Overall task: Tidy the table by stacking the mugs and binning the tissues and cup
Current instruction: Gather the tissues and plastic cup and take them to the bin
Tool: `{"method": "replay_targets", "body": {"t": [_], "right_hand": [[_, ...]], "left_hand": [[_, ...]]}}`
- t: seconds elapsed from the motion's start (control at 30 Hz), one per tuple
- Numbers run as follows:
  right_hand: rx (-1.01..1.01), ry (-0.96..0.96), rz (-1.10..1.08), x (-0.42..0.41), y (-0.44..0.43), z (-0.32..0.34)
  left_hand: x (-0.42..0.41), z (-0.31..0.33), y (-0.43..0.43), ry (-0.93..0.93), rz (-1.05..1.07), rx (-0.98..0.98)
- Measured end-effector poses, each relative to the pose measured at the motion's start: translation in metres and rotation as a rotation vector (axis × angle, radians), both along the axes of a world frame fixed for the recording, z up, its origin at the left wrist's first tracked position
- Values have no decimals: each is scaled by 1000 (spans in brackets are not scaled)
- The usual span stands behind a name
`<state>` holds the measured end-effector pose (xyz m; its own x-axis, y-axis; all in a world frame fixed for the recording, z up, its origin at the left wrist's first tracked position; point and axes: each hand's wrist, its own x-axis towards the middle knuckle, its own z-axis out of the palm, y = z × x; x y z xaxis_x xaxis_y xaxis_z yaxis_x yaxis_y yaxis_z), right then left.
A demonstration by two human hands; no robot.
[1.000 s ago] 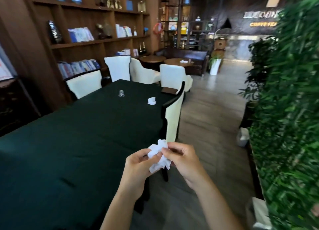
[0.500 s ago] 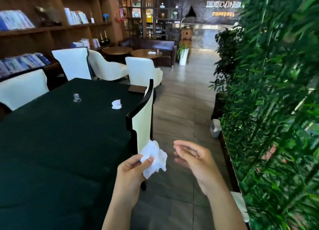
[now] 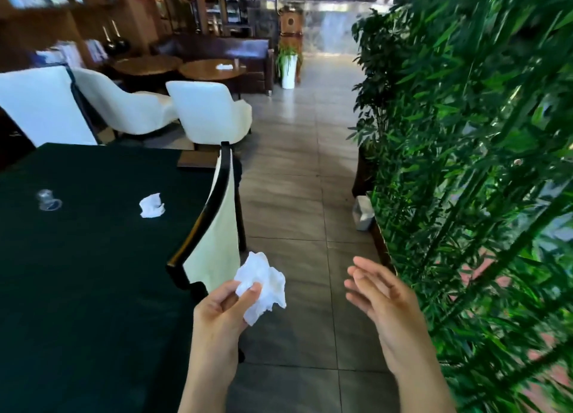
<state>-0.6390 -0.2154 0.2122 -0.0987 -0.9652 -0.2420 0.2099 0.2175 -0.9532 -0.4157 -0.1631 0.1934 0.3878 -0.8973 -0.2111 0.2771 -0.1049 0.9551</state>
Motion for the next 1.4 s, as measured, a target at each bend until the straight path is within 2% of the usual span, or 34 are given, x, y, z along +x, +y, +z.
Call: {"method": "replay_targets", "body": {"t": [0.33,0.5,0.73,0.93,1.1,1.4], "right_hand": [[-10,89,44,-30,-162,-19],[-14,58,69,-53,-273,-11],[-13,47,144,-40,-378,-3],[19,56,288,21,-453,-8],[-16,115,382,88,-527,-5],[-125,196,651,274,-655,37]], "left_hand": [[-27,-12,-174,-27,30,24],[-50,-7,-275,-43,29,-49],[-49,-3,-360,-62,108,-34],[-10,-4,-422,-26,259,-29],[57,-5,-486,-3,361,-83],[216,0,-577,4,546,-53]]}}
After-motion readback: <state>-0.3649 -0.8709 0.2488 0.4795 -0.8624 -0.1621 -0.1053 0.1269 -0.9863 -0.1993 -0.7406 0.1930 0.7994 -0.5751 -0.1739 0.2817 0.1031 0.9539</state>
